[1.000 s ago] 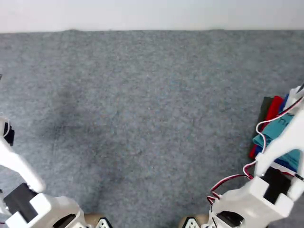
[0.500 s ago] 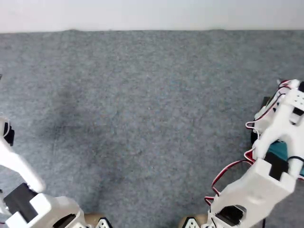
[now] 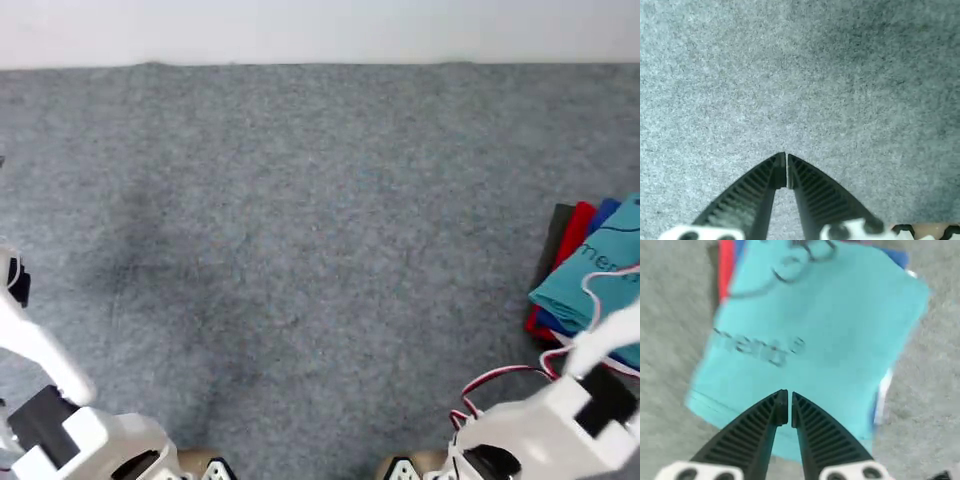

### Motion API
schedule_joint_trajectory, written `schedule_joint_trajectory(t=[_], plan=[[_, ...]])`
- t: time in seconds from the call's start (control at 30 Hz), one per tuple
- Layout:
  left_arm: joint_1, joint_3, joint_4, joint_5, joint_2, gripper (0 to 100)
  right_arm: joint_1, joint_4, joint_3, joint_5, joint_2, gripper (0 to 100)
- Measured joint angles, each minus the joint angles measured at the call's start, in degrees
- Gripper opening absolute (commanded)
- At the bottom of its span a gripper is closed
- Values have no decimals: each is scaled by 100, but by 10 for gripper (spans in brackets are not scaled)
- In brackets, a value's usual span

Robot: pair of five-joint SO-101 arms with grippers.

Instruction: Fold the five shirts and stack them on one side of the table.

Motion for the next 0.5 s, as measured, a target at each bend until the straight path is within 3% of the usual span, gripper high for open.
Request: schedule_joint_trajectory(t=[0.2,0.5], plan=[[0,0,0,9,0,15,598,-589,360,598,932,10],[0,0,0,9,0,15,484,-853,-598,642,826,10]])
